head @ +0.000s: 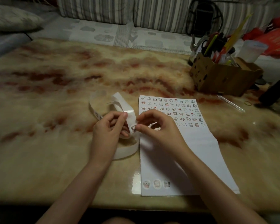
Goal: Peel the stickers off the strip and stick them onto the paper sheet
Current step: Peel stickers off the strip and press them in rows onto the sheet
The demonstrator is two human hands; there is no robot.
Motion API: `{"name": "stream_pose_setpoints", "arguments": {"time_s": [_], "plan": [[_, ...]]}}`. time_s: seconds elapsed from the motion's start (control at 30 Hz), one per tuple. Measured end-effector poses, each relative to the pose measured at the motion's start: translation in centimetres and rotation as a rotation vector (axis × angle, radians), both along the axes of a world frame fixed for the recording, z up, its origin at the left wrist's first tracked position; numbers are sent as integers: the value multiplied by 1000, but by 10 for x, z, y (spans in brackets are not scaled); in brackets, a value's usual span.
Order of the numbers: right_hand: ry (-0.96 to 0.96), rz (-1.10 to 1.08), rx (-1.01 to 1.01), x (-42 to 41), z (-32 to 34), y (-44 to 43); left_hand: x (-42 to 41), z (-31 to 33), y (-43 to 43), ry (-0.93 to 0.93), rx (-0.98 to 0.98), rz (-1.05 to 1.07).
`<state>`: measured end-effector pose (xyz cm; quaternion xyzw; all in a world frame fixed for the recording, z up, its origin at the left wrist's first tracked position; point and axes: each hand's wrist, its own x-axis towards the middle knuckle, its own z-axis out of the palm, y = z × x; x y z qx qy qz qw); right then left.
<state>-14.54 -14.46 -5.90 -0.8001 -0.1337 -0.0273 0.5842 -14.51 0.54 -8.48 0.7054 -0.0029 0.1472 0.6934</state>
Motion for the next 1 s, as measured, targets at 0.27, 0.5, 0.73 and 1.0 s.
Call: {"name": "stream_pose_setpoints", "arguments": {"time_s": [0.27,0.5,0.73,1.0], "plan": [[-21,-35,67,-1,-4,4,0,0,1,-20,28,-35],[-35,-71,47,0,-5,1,0,-1,-1,-28,77,-63],[-43,-74,32,-1,-8,1,-1,-2,0,-55,115,-68],[0,-96,100,-1,-11,3,-2,-2,0,-41,110,-60]]}}
